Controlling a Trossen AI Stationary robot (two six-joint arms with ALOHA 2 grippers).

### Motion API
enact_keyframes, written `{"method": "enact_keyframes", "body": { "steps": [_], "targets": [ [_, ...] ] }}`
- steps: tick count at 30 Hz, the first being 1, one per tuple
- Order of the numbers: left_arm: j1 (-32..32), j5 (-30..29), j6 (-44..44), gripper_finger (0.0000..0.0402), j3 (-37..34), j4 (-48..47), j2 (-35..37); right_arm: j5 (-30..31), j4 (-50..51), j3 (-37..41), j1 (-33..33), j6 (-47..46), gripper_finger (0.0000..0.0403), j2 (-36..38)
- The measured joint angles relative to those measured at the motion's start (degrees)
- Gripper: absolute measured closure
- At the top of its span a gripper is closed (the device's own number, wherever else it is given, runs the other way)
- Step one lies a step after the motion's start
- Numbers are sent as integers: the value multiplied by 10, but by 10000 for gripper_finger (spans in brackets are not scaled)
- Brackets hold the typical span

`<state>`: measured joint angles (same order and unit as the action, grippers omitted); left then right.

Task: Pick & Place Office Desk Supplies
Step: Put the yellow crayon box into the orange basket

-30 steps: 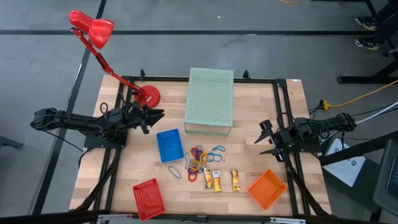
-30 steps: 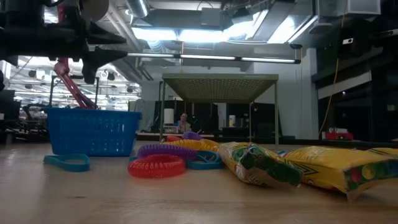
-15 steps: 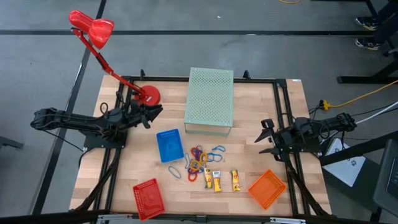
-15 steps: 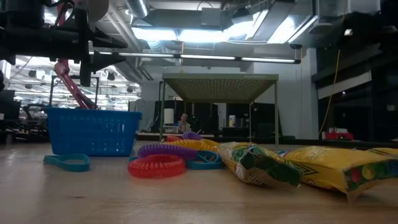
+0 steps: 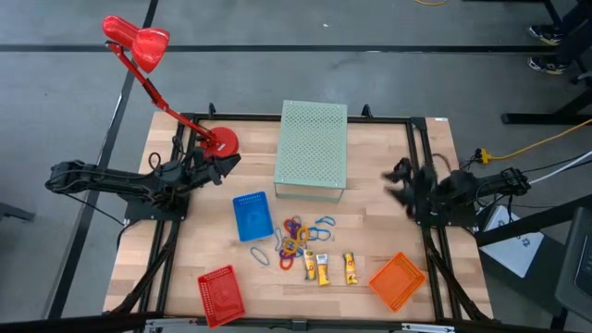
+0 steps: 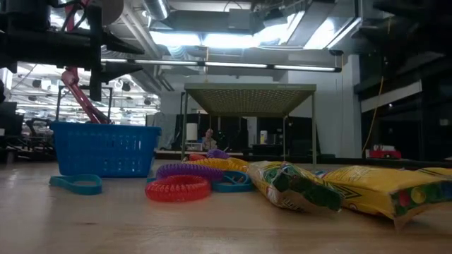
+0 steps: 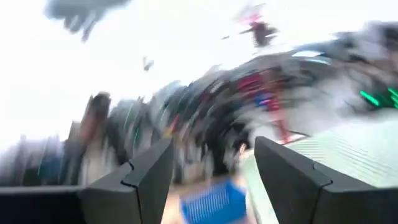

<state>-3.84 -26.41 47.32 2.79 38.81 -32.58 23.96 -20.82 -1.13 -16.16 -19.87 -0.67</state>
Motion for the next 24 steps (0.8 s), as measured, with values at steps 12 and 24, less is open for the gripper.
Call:
{"method": "enact_keyframes", "body": {
  "steps": [12,24],
  "targets": [
    [0,56,11,253,0,0,-1,384,33,0,0,-239,176,-4],
    [0,42,16,254,0,-17,-1,439,43,0,0,-318,176,-4]
  ]
}}
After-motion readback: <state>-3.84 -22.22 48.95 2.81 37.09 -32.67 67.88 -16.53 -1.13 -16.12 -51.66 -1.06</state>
